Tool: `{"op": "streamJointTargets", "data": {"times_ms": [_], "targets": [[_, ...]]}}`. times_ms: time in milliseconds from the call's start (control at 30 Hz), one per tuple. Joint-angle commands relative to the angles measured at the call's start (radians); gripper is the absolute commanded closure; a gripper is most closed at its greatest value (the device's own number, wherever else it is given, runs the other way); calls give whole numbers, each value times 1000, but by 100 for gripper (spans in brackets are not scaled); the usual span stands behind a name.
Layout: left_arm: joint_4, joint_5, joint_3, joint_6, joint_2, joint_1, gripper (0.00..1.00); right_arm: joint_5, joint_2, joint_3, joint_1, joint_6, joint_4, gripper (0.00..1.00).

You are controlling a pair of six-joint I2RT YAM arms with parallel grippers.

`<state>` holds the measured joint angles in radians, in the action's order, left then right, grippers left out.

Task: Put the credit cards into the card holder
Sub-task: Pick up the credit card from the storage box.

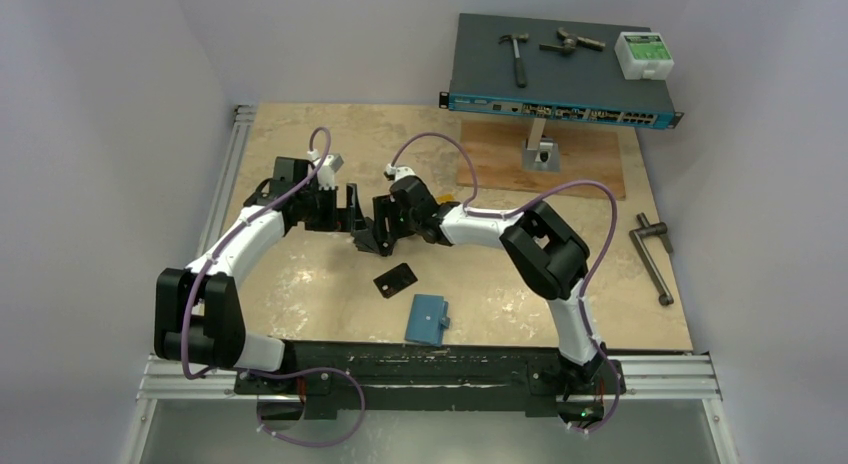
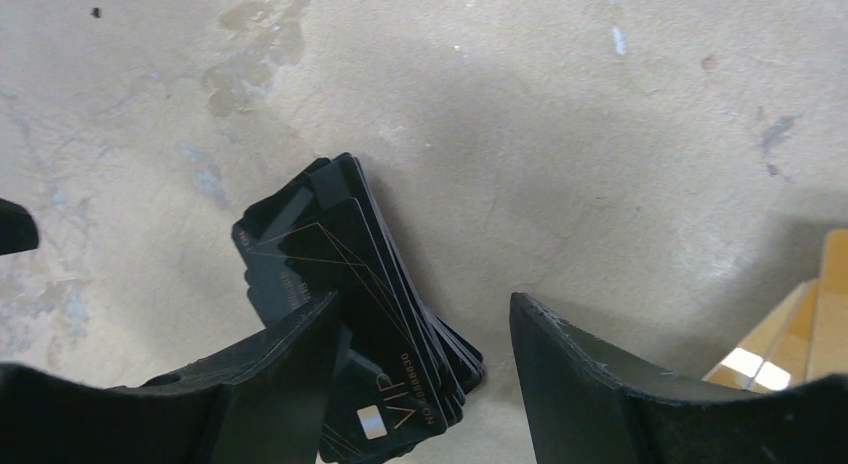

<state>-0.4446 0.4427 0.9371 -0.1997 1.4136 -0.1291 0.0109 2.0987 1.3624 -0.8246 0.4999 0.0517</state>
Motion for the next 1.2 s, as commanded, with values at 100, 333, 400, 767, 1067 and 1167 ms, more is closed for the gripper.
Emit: {"op": "streamJointTargets", "data": {"times_ms": [100, 333, 400, 767, 1067, 1167], "targets": [[-5, 22, 51, -23, -38, 6, 6, 204, -12, -39, -50, -55, -141, 39], [-22, 30, 69, -17, -47, 27, 6, 228, -34, -60, -57, -41, -142, 41], [-23, 29, 72, -13, -47, 33, 5, 216, -49, -81, -57, -24, -134, 41], [-17, 36, 66, -12, -50, 40, 6, 86, -95, -160, -56, 78, -28, 41], [17, -40, 78, 226, -45, 1, 6, 44, -52, -118, -37, 117, -74, 51], [61, -116, 73, 448, -38, -34, 7, 49, -49, -129, -31, 133, -92, 52]]}}
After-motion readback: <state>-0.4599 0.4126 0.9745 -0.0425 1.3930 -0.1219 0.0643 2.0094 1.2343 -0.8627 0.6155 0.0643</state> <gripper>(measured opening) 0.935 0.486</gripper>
